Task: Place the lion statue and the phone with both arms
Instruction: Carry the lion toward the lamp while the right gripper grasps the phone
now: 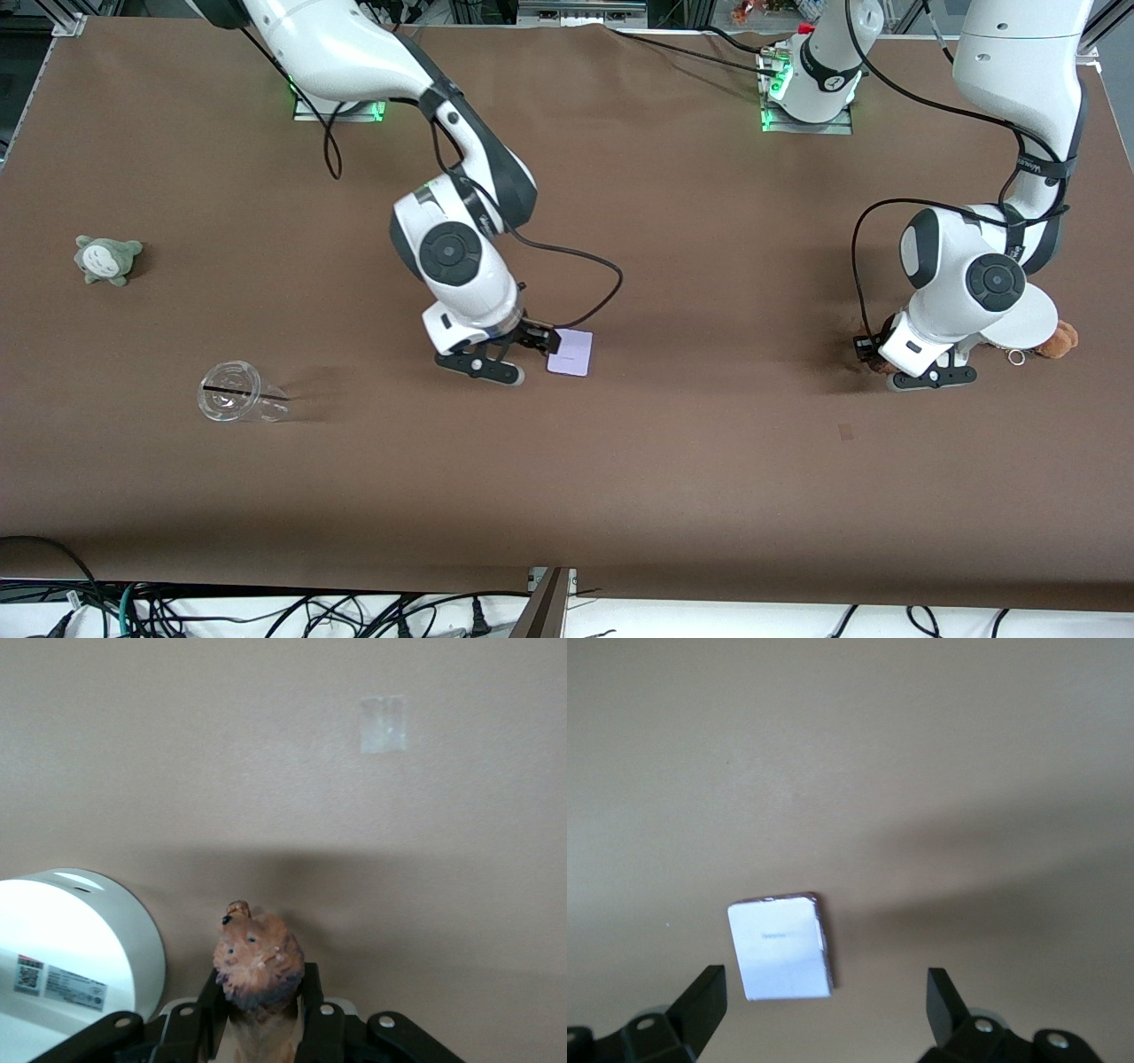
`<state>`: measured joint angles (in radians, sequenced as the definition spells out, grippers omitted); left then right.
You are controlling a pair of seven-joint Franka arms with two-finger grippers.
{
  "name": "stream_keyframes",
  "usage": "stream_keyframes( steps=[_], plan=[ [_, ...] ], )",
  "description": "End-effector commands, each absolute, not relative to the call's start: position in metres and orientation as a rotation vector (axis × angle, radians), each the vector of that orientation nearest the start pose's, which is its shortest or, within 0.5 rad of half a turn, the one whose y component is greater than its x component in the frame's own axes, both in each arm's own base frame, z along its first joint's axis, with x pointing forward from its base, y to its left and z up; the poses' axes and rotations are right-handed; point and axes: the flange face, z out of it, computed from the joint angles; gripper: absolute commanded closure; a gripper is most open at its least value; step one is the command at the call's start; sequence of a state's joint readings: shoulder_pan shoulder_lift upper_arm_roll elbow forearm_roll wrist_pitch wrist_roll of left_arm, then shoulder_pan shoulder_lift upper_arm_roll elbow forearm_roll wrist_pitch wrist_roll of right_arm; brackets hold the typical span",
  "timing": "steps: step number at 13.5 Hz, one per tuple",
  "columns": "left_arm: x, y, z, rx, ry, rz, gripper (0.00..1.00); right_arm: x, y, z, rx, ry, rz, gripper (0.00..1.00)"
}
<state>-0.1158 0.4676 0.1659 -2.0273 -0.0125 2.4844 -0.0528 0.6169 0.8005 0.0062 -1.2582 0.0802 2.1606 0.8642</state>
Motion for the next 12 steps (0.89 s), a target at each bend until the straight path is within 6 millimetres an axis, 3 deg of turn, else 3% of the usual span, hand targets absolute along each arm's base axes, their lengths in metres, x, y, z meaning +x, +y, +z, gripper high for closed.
stream_keyframes(
  steps=[1,7,8,10,11,12],
  plan=[
    [0.592,0.051,0.224,-3.078,-0.102,-0.015,1.00,0.609,0.474,0.265,-2.990,0.470,-0.133,0.00],
    [0.593,0.052,0.215,-3.079,-0.111,-0.035,1.00,0.594,0.500,0.219,-2.977,0.495,-0.212,0.00],
    [0.594,0.052,0.213,-3.080,-0.116,-0.033,0.96,0.592,0.502,0.212,-2.982,0.494,-0.237,0.00],
    [0.594,0.053,0.208,-3.102,-0.177,-0.028,0.54,0.591,0.506,0.205,-2.962,0.517,-0.255,0.00],
    [0.594,0.054,0.208,-3.105,-0.185,-0.028,0.44,0.589,0.509,0.199,-2.950,0.530,-0.260,0.00],
    [0.594,0.053,0.208,-3.106,-0.185,-0.026,0.42,0.587,0.512,0.196,-2.944,0.523,-0.267,0.00]
  ],
)
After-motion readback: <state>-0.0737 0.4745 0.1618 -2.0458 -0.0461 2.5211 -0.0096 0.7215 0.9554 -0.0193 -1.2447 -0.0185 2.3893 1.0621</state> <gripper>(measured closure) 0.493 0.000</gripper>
